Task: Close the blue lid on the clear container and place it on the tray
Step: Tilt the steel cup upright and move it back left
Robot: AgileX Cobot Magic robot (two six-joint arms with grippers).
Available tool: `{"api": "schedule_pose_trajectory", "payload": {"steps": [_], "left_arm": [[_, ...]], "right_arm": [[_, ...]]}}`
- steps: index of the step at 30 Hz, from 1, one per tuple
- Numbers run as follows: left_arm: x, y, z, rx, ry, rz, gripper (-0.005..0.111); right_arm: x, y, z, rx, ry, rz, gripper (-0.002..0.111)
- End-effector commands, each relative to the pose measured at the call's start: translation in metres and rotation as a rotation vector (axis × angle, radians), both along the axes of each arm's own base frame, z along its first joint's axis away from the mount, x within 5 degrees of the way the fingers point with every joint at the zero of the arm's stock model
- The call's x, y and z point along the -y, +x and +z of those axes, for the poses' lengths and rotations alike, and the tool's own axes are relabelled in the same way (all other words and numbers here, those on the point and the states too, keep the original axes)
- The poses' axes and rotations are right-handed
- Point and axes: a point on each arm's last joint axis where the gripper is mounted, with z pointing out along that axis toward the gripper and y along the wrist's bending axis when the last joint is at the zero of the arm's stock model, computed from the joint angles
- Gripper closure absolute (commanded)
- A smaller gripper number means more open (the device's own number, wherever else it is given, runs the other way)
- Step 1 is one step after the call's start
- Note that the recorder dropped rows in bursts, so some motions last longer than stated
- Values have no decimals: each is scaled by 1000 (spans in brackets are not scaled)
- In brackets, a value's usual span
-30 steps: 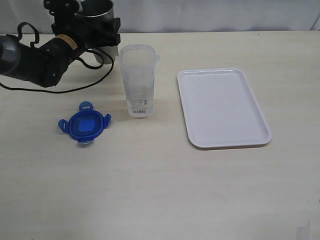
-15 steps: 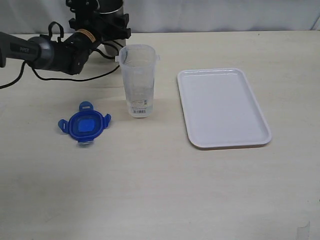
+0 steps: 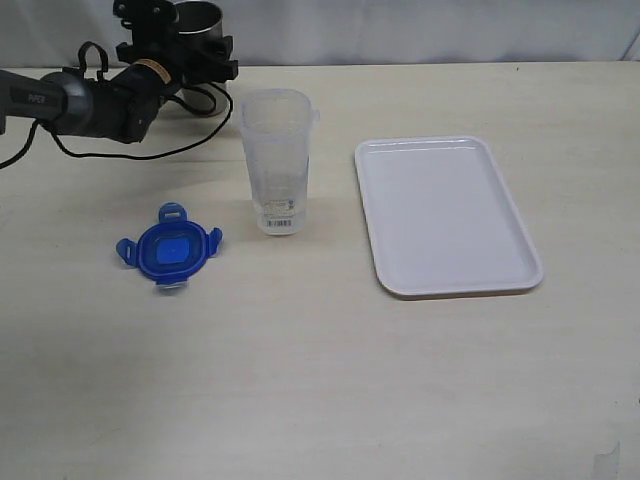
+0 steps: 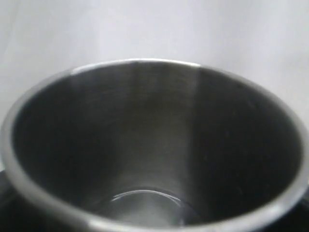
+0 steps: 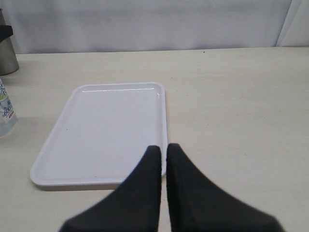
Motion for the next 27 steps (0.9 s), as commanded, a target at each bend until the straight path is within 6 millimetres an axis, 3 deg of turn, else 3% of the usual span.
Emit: {"api": "schedule_pose_trajectory", "payload": {"steps": [1, 9, 11, 16, 18, 27], "left_arm": [[2, 1, 6, 33, 51, -39, 107], [2, 1, 3, 7, 56, -35, 106], [2, 1, 3, -1, 52, -34, 97], [1, 0, -2, -54, 70, -27, 53], [0, 0, -3, -68, 72, -23, 41], [-2, -1, -8, -127, 61, 5, 41]], "right_arm": [[0, 0, 0, 6, 3, 3, 104], [0, 0, 0, 6, 3, 3, 104], [0, 0, 0, 6, 3, 3, 104], [0, 0, 0, 6, 3, 3, 104], [0, 0, 0, 6, 3, 3, 104], [0, 0, 0, 6, 3, 3, 104]]}}
